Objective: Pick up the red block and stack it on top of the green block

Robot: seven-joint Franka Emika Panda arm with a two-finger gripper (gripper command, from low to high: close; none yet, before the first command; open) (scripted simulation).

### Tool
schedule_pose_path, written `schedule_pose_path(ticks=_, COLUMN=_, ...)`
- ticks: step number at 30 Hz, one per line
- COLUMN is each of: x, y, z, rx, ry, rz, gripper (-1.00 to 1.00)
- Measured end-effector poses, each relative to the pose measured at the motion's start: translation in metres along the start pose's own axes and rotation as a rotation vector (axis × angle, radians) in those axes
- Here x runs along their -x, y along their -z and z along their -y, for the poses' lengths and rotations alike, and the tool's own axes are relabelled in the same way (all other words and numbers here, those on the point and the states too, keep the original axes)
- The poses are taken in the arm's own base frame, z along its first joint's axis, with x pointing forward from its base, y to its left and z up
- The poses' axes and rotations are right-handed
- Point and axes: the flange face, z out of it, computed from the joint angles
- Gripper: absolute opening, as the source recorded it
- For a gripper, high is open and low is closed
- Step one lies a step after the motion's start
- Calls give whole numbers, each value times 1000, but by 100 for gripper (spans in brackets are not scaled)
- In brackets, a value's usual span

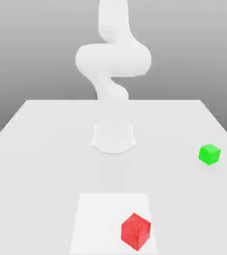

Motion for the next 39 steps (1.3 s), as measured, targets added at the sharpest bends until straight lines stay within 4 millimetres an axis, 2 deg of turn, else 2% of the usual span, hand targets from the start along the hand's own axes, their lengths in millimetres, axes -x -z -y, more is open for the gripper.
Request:
schedule_pose_path(ticks=4, x=11, y=-86, z=-5, rx=37, ry=117, rz=133, gripper=0)
schedule_pose_path(ticks=9, x=43, y=-184, z=-19, rx=84, ry=261, rz=284, gripper=0)
schedule_pose_path(ticks=15, x=101, y=-285, z=-51, rx=149, ry=441, rz=450, gripper=0)
schedule_pose_path(ticks=21, x=170, y=-364, z=-99, rx=224, ry=636, rz=603, gripper=0)
schedule_pose_path(ticks=24, x=200, y=-394, z=-130, rx=266, ry=725, rz=669, gripper=0)
schedule_pose_path(ticks=29, x=232, y=-440, z=-162, rx=278, ry=753, rz=688, gripper=0)
schedule_pose_path(ticks=30, x=236, y=-446, z=-166, rx=278, ry=753, rz=689, gripper=-100)
schedule_pose_path(ticks=36, x=239, y=-449, z=-168, rx=279, ry=752, rz=690, gripper=-100)
schedule_pose_path(ticks=39, x=227, y=-432, z=-157, rx=278, ry=755, rz=689, gripper=-100)
